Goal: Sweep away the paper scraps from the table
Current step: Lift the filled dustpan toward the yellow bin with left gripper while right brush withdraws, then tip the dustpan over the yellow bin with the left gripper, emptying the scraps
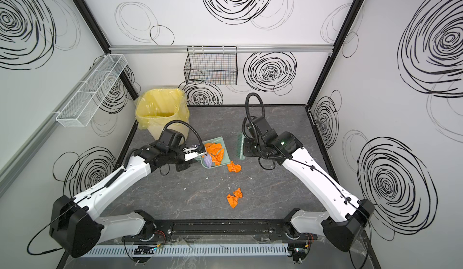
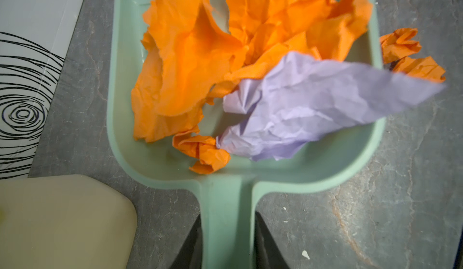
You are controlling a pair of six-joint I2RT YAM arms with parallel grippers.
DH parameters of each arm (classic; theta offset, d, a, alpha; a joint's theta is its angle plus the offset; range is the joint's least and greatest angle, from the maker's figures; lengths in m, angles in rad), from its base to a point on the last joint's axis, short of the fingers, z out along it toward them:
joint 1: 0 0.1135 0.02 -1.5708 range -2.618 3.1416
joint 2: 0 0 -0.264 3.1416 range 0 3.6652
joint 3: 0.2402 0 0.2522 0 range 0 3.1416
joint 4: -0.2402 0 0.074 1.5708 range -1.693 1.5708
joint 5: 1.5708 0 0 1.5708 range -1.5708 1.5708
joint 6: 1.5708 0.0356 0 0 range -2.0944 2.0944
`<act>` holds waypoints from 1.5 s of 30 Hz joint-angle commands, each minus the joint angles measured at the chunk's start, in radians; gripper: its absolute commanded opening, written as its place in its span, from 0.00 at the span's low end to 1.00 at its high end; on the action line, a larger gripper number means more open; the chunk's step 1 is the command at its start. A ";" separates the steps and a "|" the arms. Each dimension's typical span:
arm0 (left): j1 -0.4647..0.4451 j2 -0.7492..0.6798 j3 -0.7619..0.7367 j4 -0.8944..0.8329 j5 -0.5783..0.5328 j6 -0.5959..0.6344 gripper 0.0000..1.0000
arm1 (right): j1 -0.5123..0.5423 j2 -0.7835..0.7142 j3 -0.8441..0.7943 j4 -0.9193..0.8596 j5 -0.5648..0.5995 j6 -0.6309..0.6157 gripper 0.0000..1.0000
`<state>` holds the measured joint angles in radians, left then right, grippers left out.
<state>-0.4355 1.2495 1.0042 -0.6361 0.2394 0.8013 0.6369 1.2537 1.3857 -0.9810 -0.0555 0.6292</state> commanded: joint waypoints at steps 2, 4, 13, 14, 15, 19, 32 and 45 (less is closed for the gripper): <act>0.049 -0.016 0.107 -0.109 0.006 0.058 0.00 | -0.029 -0.027 -0.024 0.052 -0.009 -0.026 0.00; 0.077 -0.004 0.157 -0.147 0.009 0.082 0.00 | -0.036 -0.028 -0.036 0.060 -0.015 -0.031 0.00; 0.248 0.089 0.426 -0.305 0.038 0.204 0.00 | -0.046 -0.039 -0.107 0.103 -0.036 -0.037 0.00; 0.268 0.103 0.463 -0.321 0.042 0.217 0.00 | -0.048 -0.040 -0.113 0.107 -0.038 -0.039 0.00; 0.294 0.122 0.507 -0.340 0.050 0.232 0.00 | -0.050 -0.042 -0.121 0.111 -0.041 -0.040 0.00; 0.388 0.224 0.702 -0.442 0.085 0.285 0.00 | -0.057 -0.046 -0.144 0.129 -0.053 -0.044 0.00; 0.617 0.561 1.291 -0.700 0.074 0.426 0.00 | -0.069 -0.032 -0.177 0.168 -0.073 -0.059 0.00; 0.662 0.602 1.266 -0.535 -0.318 0.692 0.00 | -0.072 -0.005 -0.177 0.187 -0.085 -0.069 0.00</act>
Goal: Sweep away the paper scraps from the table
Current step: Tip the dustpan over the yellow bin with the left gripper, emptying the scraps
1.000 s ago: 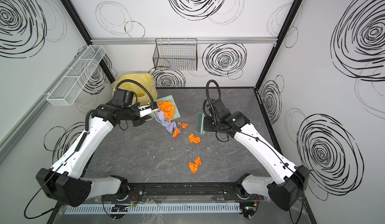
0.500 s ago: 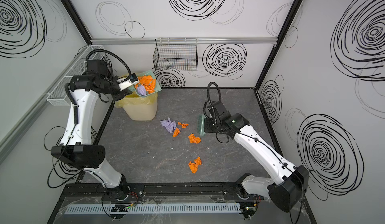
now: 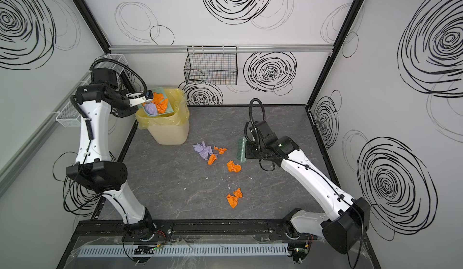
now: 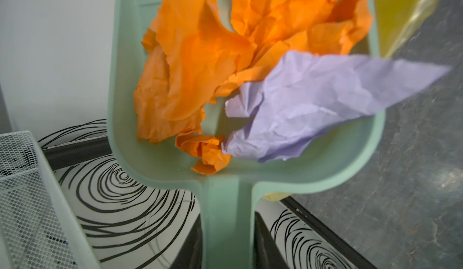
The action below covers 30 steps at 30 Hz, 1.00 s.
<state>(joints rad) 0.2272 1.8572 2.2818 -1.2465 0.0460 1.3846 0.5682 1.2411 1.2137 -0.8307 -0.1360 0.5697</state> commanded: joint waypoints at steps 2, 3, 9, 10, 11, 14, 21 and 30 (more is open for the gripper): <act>-0.004 -0.012 -0.030 0.121 -0.178 0.152 0.00 | -0.004 0.013 -0.003 0.038 -0.007 -0.010 0.00; -0.006 -0.014 -0.038 0.146 -0.203 0.173 0.00 | -0.003 0.014 -0.003 0.038 -0.007 -0.010 0.00; -0.030 -0.078 -0.205 0.372 -0.348 0.316 0.00 | -0.004 0.013 -0.011 0.049 -0.008 -0.010 0.00; -0.033 -0.097 -0.244 0.418 -0.360 0.341 0.00 | -0.004 0.014 -0.011 0.053 -0.009 -0.008 0.00; -0.036 -0.117 -0.287 0.466 -0.370 0.368 0.00 | -0.004 0.014 -0.011 0.063 -0.014 -0.007 0.00; -0.054 -0.147 -0.336 0.529 -0.387 0.408 0.00 | -0.004 0.019 -0.004 0.130 -0.068 0.007 0.00; -0.079 -0.135 -0.308 0.584 -0.414 0.442 0.00 | 0.025 0.119 0.024 0.490 -0.309 0.164 0.00; -0.100 -0.121 -0.240 0.587 -0.432 0.483 0.00 | 0.074 0.411 0.101 0.792 -0.324 0.367 0.00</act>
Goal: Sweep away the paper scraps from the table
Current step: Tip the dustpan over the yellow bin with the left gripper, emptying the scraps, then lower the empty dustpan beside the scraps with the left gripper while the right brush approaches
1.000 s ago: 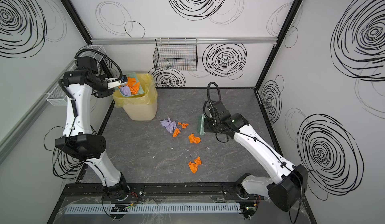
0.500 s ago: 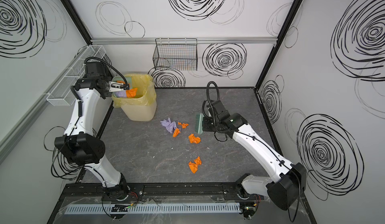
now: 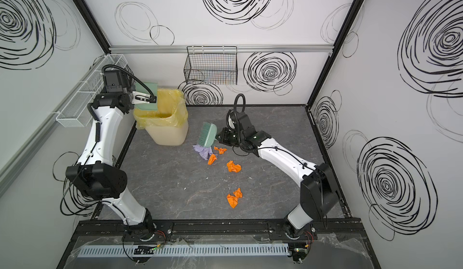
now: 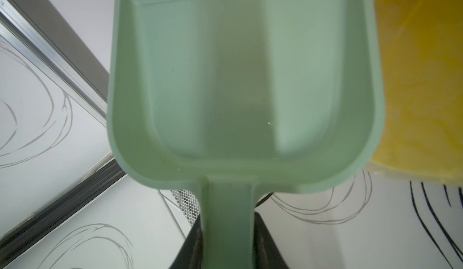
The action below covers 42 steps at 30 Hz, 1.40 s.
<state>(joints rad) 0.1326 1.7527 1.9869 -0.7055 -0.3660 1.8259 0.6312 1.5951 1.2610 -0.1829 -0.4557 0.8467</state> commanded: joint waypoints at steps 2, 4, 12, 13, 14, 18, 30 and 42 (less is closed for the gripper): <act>-0.006 -0.012 0.081 0.030 -0.019 0.023 0.00 | 0.012 0.132 0.084 0.166 -0.016 0.125 0.00; -0.002 -0.007 0.122 -0.007 0.003 0.000 0.00 | 0.014 0.203 0.118 0.175 -0.042 0.149 0.00; 0.007 -0.030 0.268 -0.210 0.151 -0.148 0.00 | 0.026 0.364 0.175 0.120 -0.080 0.128 0.00; 0.007 -0.041 0.265 -0.224 0.166 -0.165 0.00 | 0.024 0.358 0.155 0.123 -0.081 0.127 0.00; 0.006 -0.057 0.261 -0.241 0.187 -0.185 0.00 | 0.021 0.350 0.129 0.125 -0.079 0.125 0.00; -0.017 -0.124 0.225 -0.282 0.251 -0.251 0.00 | 0.013 0.275 0.005 0.122 -0.062 0.107 0.00; -0.237 -0.342 -0.122 -0.280 0.250 -0.390 0.00 | -0.001 -0.141 -0.458 0.080 -0.014 0.128 0.00; -0.402 -0.433 -0.393 -0.259 0.272 -0.565 0.00 | 0.004 -0.430 -0.375 -0.130 -0.102 -0.042 0.00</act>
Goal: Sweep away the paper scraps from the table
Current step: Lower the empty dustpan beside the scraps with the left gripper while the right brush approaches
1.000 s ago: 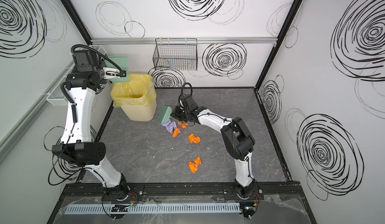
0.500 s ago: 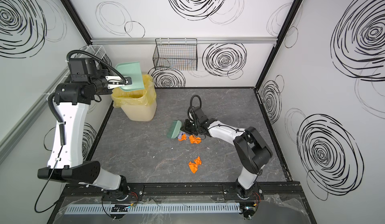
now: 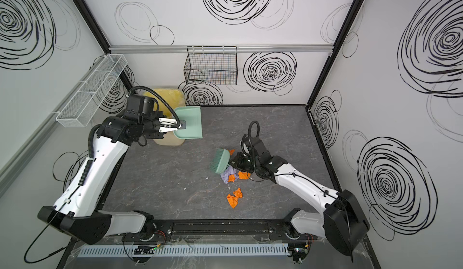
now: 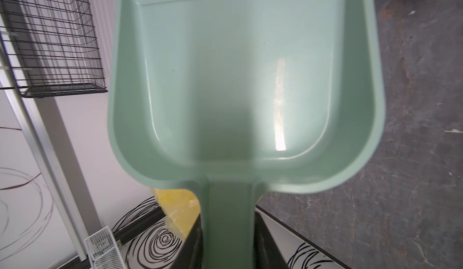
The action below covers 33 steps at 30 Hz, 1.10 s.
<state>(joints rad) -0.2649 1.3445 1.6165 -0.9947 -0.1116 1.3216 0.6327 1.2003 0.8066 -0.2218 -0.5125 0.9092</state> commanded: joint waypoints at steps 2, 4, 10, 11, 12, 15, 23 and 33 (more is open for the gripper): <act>-0.004 -0.029 -0.050 0.035 0.025 -0.067 0.00 | 0.005 -0.032 0.141 -0.235 -0.066 -0.201 0.00; -0.003 -0.031 -0.075 0.049 0.024 -0.069 0.00 | 0.019 -0.027 0.186 -0.414 -0.066 -0.300 0.00; 0.000 -0.028 -0.111 0.060 0.036 -0.081 0.00 | 0.049 -0.115 0.150 -0.776 0.098 -0.377 0.00; -0.001 -0.024 -0.113 0.061 0.038 -0.085 0.00 | 0.048 -0.139 0.138 -0.792 0.108 -0.364 0.00; -0.002 -0.021 -0.113 0.062 0.038 -0.088 0.00 | 0.049 -0.164 0.125 -0.802 0.112 -0.349 0.00; -0.005 -0.008 -0.110 0.066 0.041 -0.098 0.00 | 0.052 -0.244 0.095 -0.795 0.097 -0.298 0.00; -0.026 0.004 -0.107 0.070 0.043 -0.116 0.00 | 0.059 -0.314 0.005 -0.743 0.115 -0.238 0.00; -0.020 -0.016 -0.154 0.080 0.046 -0.129 0.00 | 0.019 -0.228 -0.043 -0.688 0.203 -0.227 0.00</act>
<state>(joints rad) -0.2844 1.3445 1.4799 -0.9463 -0.0860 1.2098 0.6716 0.9501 0.7792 -0.9352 -0.3836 0.6693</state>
